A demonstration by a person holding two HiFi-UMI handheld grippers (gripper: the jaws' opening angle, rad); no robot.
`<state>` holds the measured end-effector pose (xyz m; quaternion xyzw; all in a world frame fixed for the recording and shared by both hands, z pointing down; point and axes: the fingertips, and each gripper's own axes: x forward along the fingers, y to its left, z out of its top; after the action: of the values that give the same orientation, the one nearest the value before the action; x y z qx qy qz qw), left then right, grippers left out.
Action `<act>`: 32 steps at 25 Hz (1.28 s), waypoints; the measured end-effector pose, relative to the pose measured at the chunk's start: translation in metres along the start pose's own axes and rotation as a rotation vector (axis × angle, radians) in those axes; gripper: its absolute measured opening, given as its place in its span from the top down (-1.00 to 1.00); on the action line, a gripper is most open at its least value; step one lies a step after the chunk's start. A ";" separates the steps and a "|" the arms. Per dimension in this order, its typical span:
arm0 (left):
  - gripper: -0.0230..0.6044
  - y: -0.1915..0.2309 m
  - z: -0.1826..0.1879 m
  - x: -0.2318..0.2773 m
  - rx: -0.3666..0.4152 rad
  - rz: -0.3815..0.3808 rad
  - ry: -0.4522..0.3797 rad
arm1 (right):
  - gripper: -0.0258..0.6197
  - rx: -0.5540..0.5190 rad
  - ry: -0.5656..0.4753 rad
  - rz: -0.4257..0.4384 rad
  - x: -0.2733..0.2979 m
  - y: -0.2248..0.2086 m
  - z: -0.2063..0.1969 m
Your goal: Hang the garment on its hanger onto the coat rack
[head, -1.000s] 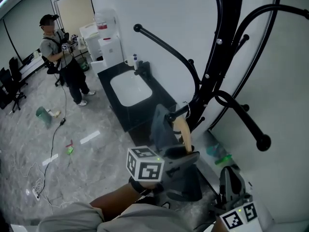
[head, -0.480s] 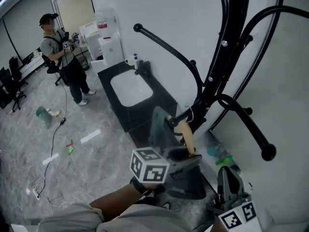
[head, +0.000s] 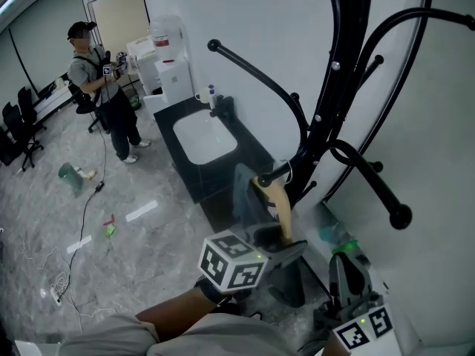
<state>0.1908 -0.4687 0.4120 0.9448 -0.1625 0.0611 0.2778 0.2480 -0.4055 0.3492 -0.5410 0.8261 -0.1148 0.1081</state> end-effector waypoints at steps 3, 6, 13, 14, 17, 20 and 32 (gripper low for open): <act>0.21 0.004 0.002 -0.003 -0.003 0.044 -0.019 | 0.87 0.002 -0.008 0.018 -0.003 0.003 0.002; 0.21 -0.001 0.007 -0.010 -0.028 0.039 -0.057 | 0.87 0.003 -0.012 0.030 -0.008 0.006 0.003; 0.27 -0.027 0.013 -0.024 0.048 0.065 -0.111 | 0.87 -0.006 -0.018 0.061 -0.015 0.017 0.008; 0.38 -0.032 0.014 -0.027 0.062 0.070 -0.124 | 0.87 -0.006 -0.017 0.066 -0.016 0.019 0.008; 0.77 -0.050 0.016 -0.038 0.125 0.091 -0.161 | 0.87 -0.003 -0.007 0.078 -0.018 0.027 0.005; 0.90 -0.070 0.017 -0.046 0.226 0.110 -0.187 | 0.87 -0.010 0.021 0.102 -0.018 0.041 -0.003; 0.91 -0.097 0.001 -0.049 0.273 0.109 -0.223 | 0.87 -0.095 0.110 0.097 -0.022 0.049 -0.022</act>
<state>0.1778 -0.3788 0.3519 0.9644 -0.2336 -0.0073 0.1233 0.2073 -0.3646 0.3565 -0.4979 0.8604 -0.0998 0.0422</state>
